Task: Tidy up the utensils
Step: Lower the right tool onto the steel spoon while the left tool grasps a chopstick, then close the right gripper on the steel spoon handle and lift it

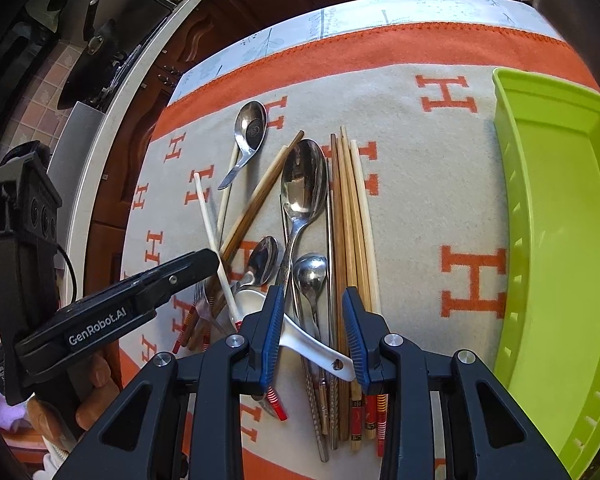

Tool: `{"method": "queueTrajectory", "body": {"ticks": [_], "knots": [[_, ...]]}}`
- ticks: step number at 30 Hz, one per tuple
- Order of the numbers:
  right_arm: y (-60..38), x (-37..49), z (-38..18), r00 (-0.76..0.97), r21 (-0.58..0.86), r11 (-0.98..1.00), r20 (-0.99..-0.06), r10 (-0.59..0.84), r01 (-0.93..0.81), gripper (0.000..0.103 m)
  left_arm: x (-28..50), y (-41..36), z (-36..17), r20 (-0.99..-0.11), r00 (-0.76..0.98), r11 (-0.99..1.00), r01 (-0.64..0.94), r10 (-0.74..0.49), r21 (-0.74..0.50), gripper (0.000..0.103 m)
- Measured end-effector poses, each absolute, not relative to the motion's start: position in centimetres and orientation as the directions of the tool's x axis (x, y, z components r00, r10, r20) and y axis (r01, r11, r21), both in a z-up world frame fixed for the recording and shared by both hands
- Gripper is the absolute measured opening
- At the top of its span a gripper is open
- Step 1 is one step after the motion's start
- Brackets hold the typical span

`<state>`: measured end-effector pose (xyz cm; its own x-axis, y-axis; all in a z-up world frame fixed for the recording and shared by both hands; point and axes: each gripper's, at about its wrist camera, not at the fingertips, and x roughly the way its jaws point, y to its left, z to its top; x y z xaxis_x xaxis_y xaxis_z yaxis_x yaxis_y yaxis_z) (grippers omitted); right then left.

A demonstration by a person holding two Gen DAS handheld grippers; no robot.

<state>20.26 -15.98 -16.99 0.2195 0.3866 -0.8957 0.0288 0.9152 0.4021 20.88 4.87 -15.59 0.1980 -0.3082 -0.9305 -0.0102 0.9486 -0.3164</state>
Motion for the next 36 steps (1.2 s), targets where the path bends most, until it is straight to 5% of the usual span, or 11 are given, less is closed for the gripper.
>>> {"method": "queueTrajectory", "body": {"ticks": [13, 22, 36], "knots": [[-17.7, 19.6, -17.1, 0.23, 0.411, 0.91, -0.892, 0.389, 0.055, 0.032, 21.4, 4.2, -18.9, -0.958, 0.103, 0.96, -0.058, -0.268, -0.275, 0.018], [-18.6, 19.4, -17.4, 0.231, 0.419, 0.905, -0.889, 0.394, 0.068, 0.032, 21.4, 4.2, -19.0, -0.944, 0.177, 0.951, -0.086, -0.28, -0.298, 0.004], [-17.1, 18.8, -16.3, 0.224, 0.436, 0.899, -0.881, 0.416, 0.046, 0.032, 16.0, 8.8, -11.1, -0.859, 0.292, 0.898, -0.004, -0.42, -0.44, 0.003]]}}
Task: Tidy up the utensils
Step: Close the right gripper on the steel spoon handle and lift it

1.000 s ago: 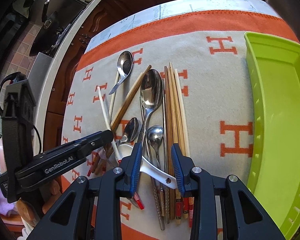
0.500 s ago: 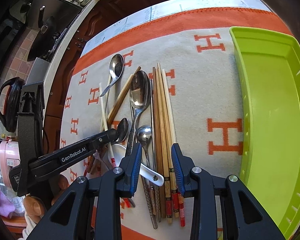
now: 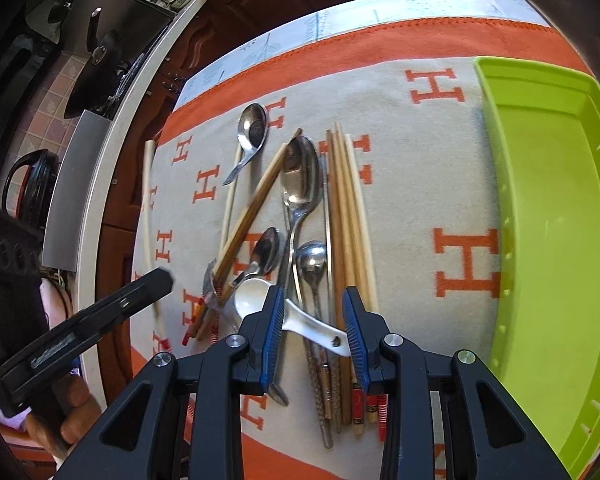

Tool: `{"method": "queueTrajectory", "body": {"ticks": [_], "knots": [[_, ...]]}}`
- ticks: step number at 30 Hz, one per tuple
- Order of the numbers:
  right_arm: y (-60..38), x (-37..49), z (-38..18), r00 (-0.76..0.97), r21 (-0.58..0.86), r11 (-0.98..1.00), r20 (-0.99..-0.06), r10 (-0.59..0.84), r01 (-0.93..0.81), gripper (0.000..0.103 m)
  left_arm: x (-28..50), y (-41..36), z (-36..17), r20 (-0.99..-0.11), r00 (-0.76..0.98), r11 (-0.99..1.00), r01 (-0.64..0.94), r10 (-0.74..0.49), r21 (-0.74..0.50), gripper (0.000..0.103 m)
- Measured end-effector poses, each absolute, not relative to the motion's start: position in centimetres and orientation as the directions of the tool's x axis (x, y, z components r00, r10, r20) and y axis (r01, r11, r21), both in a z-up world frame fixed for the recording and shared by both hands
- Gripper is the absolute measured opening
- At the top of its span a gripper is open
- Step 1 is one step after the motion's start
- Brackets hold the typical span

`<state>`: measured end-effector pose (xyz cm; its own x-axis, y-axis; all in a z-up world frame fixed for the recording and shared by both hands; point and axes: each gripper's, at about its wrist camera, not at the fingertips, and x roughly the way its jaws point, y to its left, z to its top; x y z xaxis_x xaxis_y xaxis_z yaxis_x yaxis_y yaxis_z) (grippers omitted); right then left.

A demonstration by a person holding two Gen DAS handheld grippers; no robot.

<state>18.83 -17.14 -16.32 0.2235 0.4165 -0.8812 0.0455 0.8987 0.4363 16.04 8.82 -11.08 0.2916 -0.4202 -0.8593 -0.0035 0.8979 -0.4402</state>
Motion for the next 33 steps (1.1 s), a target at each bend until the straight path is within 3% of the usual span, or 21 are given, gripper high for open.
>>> {"method": "queueTrajectory", "body": {"ticks": [13, 20, 27, 33], "knots": [[-13.3, 21.0, -20.8, 0.111, 0.448, 0.888, -0.892, 0.438, 0.101, 0.021, 12.6, 14.7, -11.1, -0.851, 0.336, 0.894, -0.052, -0.404, -0.445, 0.004], [-11.6, 21.9, -20.8, 0.121, 0.394, 0.914, -0.916, 0.383, 0.092, 0.015, 12.9, 15.9, -12.2, -0.841, 0.327, 0.878, -0.064, -0.431, -0.475, 0.004], [-9.6, 22.4, -20.8, 0.097, 0.358, 0.931, -0.931, 0.351, 0.067, 0.015, 13.1, 16.7, -13.2, -0.833, 0.316, 0.864, -0.071, -0.455, -0.499, 0.004], [-10.0, 22.7, -21.6, 0.108, 0.387, 0.907, -0.921, 0.374, 0.164, 0.015, 13.0, 17.3, -13.8, -0.83, 0.312, 0.858, -0.078, -0.462, -0.507, 0.004]]}}
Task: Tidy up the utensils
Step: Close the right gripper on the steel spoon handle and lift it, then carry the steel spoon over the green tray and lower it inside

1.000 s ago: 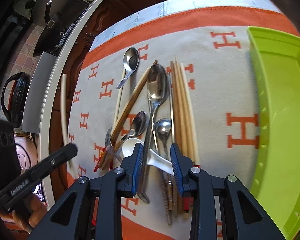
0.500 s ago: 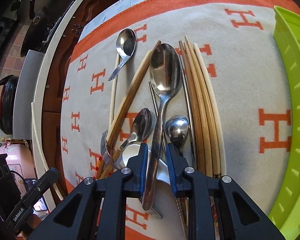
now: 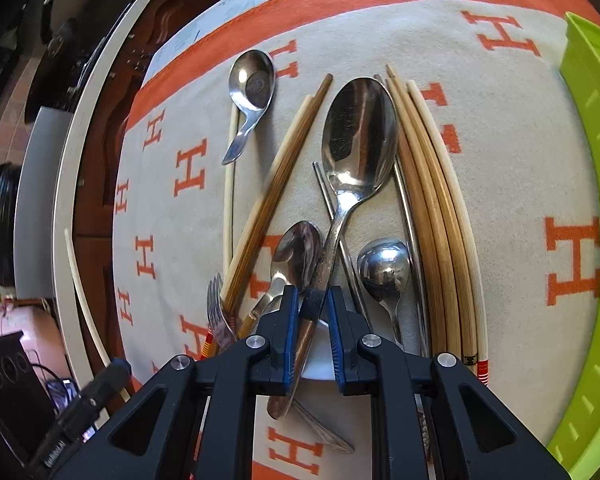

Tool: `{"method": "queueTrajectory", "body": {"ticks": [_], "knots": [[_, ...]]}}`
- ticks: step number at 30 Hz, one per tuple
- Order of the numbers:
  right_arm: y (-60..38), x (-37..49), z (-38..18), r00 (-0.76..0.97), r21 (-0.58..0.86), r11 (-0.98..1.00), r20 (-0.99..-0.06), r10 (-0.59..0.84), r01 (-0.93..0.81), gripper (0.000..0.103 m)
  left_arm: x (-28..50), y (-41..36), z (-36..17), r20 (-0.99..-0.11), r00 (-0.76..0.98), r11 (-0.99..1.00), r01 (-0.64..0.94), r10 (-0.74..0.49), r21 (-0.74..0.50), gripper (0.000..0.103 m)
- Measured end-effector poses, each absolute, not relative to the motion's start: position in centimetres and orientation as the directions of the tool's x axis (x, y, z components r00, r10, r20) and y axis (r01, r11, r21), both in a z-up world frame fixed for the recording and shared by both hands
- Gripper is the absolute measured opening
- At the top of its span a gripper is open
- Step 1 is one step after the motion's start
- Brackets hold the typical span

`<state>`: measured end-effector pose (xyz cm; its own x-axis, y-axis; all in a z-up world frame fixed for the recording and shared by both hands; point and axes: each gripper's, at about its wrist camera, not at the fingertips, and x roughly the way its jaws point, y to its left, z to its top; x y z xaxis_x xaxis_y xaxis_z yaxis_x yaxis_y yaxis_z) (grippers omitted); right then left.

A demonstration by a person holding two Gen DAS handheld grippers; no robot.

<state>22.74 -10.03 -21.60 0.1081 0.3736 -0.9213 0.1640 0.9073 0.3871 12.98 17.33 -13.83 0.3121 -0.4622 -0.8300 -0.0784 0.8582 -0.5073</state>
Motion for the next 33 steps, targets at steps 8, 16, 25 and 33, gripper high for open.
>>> {"method": "queueTrajectory", "body": {"ticks": [8, 16, 25, 33], "knots": [[-8.6, 22.5, -21.1, 0.164, 0.309, 0.933, -0.946, 0.281, 0.185, 0.011, 12.7, 17.2, -13.9, -0.824, 0.318, 0.855, -0.07, -0.469, -0.514, 0.004], [-9.9, 20.6, -20.1, 0.249, 0.369, 0.911, -0.914, 0.319, 0.186, 0.001, 13.0, 16.6, -14.6, -0.836, 0.296, 0.865, -0.059, -0.461, -0.498, 0.004], [-14.6, 16.9, -17.7, 0.335, 0.478, 0.85, -0.856, 0.394, 0.222, 0.001, 13.9, 17.2, -17.2, -0.888, 0.257, 0.894, -0.143, -0.382, -0.426, 0.019], [-20.6, 12.8, -12.2, 0.461, 0.428, 0.872, -0.84, 0.286, 0.237, 0.001, 14.0, 18.2, -17.9, -0.907, 0.252, 0.902, -0.189, -0.339, -0.389, 0.044]]}}
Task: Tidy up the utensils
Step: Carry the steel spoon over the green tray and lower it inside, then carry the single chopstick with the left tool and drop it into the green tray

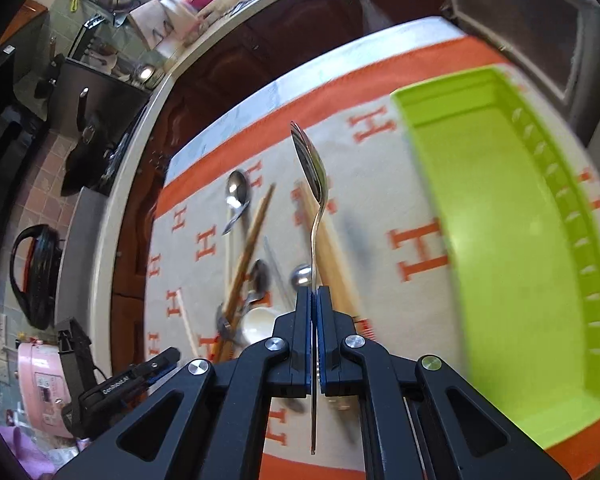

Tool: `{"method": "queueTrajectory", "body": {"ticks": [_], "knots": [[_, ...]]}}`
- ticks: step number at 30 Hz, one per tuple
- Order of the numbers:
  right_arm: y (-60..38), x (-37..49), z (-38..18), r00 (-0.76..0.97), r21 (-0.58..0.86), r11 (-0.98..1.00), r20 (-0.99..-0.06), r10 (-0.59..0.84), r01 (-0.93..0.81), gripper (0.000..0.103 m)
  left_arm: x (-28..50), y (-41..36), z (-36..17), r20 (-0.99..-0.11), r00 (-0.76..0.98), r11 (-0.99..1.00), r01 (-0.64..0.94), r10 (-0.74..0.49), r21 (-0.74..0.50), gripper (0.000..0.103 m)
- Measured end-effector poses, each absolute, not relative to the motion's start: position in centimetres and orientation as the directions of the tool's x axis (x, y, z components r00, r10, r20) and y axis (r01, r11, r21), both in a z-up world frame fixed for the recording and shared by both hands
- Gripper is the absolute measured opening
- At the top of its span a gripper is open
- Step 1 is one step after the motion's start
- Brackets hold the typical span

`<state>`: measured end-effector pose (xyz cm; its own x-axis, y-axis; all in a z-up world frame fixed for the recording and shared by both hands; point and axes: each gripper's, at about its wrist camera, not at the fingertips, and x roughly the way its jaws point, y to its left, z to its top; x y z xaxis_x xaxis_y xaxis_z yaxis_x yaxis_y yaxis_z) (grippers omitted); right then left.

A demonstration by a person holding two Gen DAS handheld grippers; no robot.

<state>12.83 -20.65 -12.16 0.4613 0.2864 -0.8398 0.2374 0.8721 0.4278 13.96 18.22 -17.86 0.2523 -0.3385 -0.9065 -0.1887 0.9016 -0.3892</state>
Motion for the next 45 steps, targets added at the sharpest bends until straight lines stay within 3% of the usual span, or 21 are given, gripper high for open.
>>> {"method": "queueTrajectory", "body": {"ticks": [13, 19, 20, 22, 23, 24, 30, 34, 37, 41, 45], "knots": [[-30.2, 8.7, -10.8, 0.478, 0.138, 0.932, -0.878, -0.042, 0.336, 0.002, 15.3, 15.0, -19.0, -0.975, 0.142, 0.968, -0.161, -0.171, -0.193, 0.044], [-30.7, 8.5, -13.9, 0.427, 0.122, 0.943, -0.904, -0.024, 0.311, 0.002, 16.3, 11.7, -19.4, -0.994, 0.11, 0.997, -0.08, 0.003, -0.005, 0.043], [-30.6, 8.5, -14.3, 0.426, 0.121, 0.945, -0.905, -0.02, 0.302, 0.002, 16.3, 11.4, -19.4, -0.993, 0.115, 0.997, -0.077, 0.007, -0.002, 0.037], [-30.2, 8.7, -14.9, 0.42, 0.114, 0.951, -0.907, -0.018, 0.288, 0.002, 16.6, 10.7, -19.2, -0.993, 0.115, 0.998, -0.069, -0.002, -0.01, 0.023], [-30.1, 8.7, -15.2, 0.417, 0.11, 0.954, -0.909, -0.018, 0.28, 0.002, 16.7, 10.3, -19.2, -0.993, 0.114, 0.998, -0.063, -0.004, -0.011, 0.01], [-30.1, 8.6, -15.5, 0.41, 0.112, 0.956, -0.912, -0.01, 0.273, 0.002, 16.8, 10.0, -19.2, -0.994, 0.113, 0.998, -0.06, -0.008, -0.015, 0.006], [-30.1, 8.3, -16.8, 0.404, 0.185, 0.95, -0.912, 0.072, 0.25, 0.005, 16.7, 9.9, -18.8, -0.99, 0.135, 0.995, -0.091, -0.035, -0.048, 0.003], [-30.1, 7.5, -16.2, 0.437, 0.244, 0.938, -0.892, 0.117, 0.247, 0.017, 15.1, 12.2, -18.4, -0.986, 0.136, 0.981, -0.155, -0.096, -0.117, 0.003], [-30.3, 6.7, -14.9, 0.476, 0.237, 0.941, -0.874, 0.098, 0.242, 0.018, 14.3, 12.7, -17.0, -0.98, 0.154, 0.975, -0.164, -0.124, -0.149, 0.003], [-30.8, 5.7, -13.4, 0.514, 0.27, 0.931, -0.851, 0.11, 0.247, 0.018, 13.4, 12.1, -13.7, -0.963, 0.198, 0.967, -0.139, -0.185, -0.215, 0.003], [-31.5, 4.6, -11.7, 0.554, 0.225, 0.929, -0.832, 0.026, 0.295, 0.018, 12.3, 7.8, -9.1, -0.928, 0.235, 0.952, -0.021, -0.291, -0.304, 0.003]]}}
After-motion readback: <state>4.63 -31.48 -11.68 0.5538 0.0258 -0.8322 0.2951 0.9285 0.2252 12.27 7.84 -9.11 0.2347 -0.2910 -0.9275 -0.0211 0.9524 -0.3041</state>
